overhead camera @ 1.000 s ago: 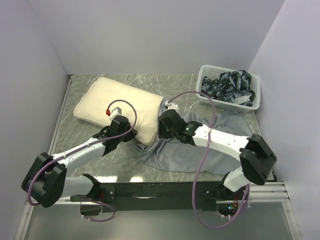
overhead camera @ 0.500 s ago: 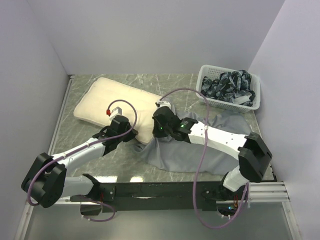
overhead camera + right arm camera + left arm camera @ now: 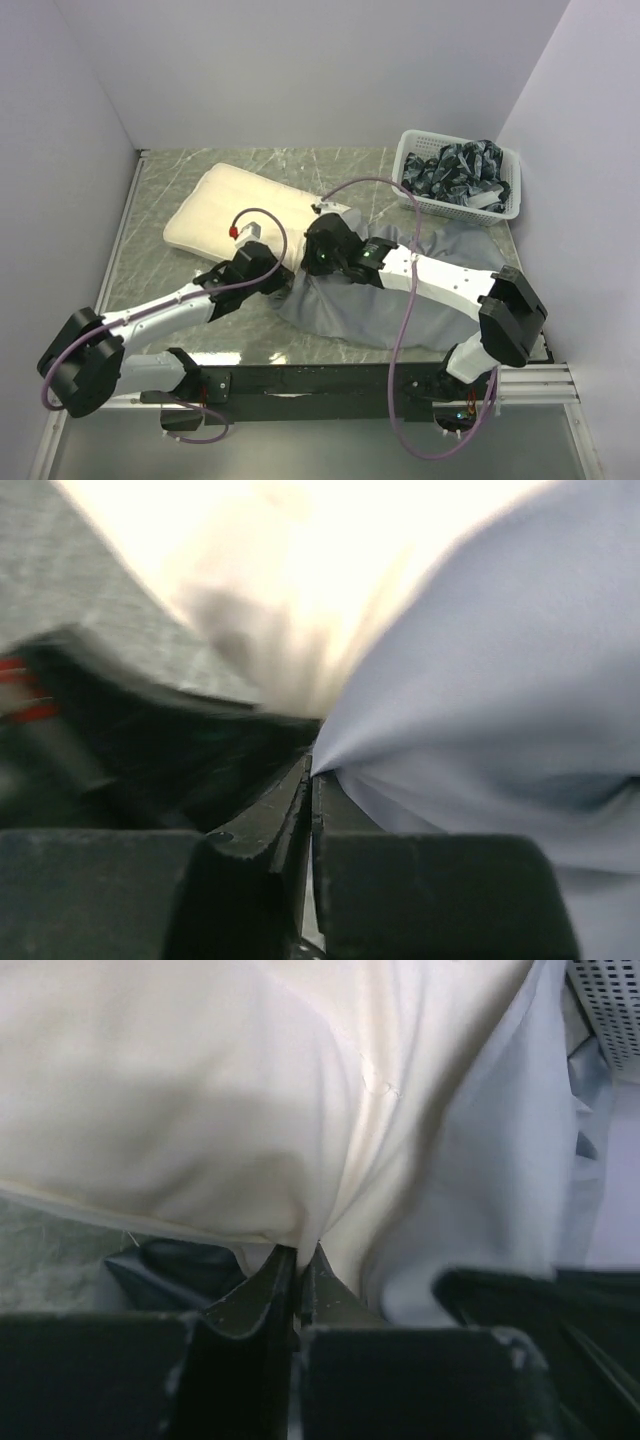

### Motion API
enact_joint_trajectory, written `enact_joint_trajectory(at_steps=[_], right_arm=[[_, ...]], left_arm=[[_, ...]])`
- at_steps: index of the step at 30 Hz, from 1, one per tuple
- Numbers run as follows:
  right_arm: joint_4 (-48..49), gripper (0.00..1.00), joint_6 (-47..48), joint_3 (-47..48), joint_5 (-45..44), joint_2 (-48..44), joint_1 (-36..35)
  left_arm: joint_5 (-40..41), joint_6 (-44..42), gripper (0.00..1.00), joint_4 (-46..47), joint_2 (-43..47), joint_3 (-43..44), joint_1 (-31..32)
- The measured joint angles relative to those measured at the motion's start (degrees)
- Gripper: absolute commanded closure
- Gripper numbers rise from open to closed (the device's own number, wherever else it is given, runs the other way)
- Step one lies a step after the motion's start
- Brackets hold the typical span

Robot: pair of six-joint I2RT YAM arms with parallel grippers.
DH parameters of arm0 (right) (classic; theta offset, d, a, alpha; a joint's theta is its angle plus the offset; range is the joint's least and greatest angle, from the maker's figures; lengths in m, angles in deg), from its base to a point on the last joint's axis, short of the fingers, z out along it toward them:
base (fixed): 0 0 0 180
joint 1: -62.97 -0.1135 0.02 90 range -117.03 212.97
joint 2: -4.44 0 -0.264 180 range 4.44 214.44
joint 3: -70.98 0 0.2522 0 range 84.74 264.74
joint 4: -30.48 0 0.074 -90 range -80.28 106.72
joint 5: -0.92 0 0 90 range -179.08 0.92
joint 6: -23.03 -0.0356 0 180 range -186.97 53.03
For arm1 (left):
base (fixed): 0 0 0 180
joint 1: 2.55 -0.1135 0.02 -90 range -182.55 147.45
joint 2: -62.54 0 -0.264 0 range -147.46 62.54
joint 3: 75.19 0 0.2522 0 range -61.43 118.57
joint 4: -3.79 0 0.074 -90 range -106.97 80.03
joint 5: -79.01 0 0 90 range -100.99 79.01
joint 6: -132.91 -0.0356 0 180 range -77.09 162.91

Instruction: Put the pillow into the pillowcase

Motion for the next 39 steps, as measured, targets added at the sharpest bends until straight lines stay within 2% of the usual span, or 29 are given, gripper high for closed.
enact_joint_trajectory(at_steps=[1,2,3,4,7,12,13,16,20,25,29,34,39], right_arm=[[0.24,0.75,-0.13,-1.16,-0.26,-0.02,0.24],[0.24,0.70,-0.31,-2.23,-0.42,-0.02,0.44],[0.15,0.64,-0.50,-3.28,-0.76,-0.02,0.55],[-0.13,0.54,-0.55,-4.04,-1.27,-0.09,0.61],[-1.27,0.40,-0.48,-5.14,-2.43,-0.85,0.87],[-2.62,0.28,0.00,-5.14,-5.11,-4.83,1.33],[-2.91,0.28,0.17,-5.14,-5.70,-5.97,1.79],[-4.11,0.26,1.09,-4.79,-7.28,-8.33,4.50],[-5.05,0.27,2.80,-2.67,-7.34,-7.76,11.87],[-8.85,0.29,5.46,9.44,-4.96,1.09,20.33],[-9.70,0.31,6.47,15.91,-2.89,6.97,23.15],[-11.67,0.32,6.99,19.56,-0.70,12.85,25.03],[-12.39,0.40,7.32,20.22,0.42,16.96,25.66]], left_arm=[[0.22,0.83,0.79,0.44,0.94,-0.70,0.31],[0.44,1.77,0.71,0.39,2.21,-1.62,0.59],[0.76,2.86,0.66,0.09,3.82,-2.82,0.96],[1.20,3.34,0.58,-0.61,5.25,-3.65,1.25],[3.54,6.16,0.36,-3.85,11.10,-6.08,1.97],[10.29,7.63,0.19,-11.76,18.73,-5.09,1.99],[11.87,7.30,0.11,-13.53,19.08,-3.93,1.99],[18.36,4.98,0.01,-19.37,16.96,3.23,1.75],[22.62,-2.49,0.01,-22.08,7.13,17.38,-2.97],[12.44,-16.92,0.01,-22.14,-14.43,39.36,-15.74],[4.96,-27.26,0.01,-24.81,-31.34,56.15,-18.43],[-0.87,-34.25,0.01,-26.40,-43.08,63.58,-17.70],[0.33,-37.42,0.01,-27.34,-50.29,67.04,-15.93]])
